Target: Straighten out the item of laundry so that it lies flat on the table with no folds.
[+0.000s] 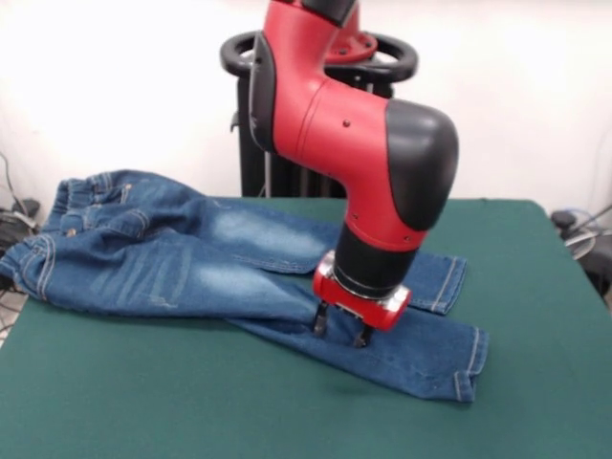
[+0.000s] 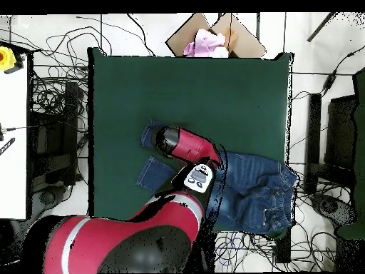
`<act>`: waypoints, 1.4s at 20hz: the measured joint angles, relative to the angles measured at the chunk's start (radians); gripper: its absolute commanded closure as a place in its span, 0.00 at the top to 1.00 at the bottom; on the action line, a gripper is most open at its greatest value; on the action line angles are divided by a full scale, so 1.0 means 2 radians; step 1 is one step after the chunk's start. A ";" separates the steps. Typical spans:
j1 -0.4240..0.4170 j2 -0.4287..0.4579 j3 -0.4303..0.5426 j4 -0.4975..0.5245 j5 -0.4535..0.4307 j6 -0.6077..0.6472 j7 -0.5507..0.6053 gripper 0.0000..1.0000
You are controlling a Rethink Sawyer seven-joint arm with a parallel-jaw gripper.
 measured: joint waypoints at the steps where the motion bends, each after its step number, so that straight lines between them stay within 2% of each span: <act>1: 0.003 0.002 -0.003 -0.002 0.005 0.001 0.002 1.00; 15: -0.003 0.000 0.006 -0.001 0.046 0.000 0.003 1.00; 28: 0.001 -0.003 0.006 0.002 0.053 0.000 0.004 1.00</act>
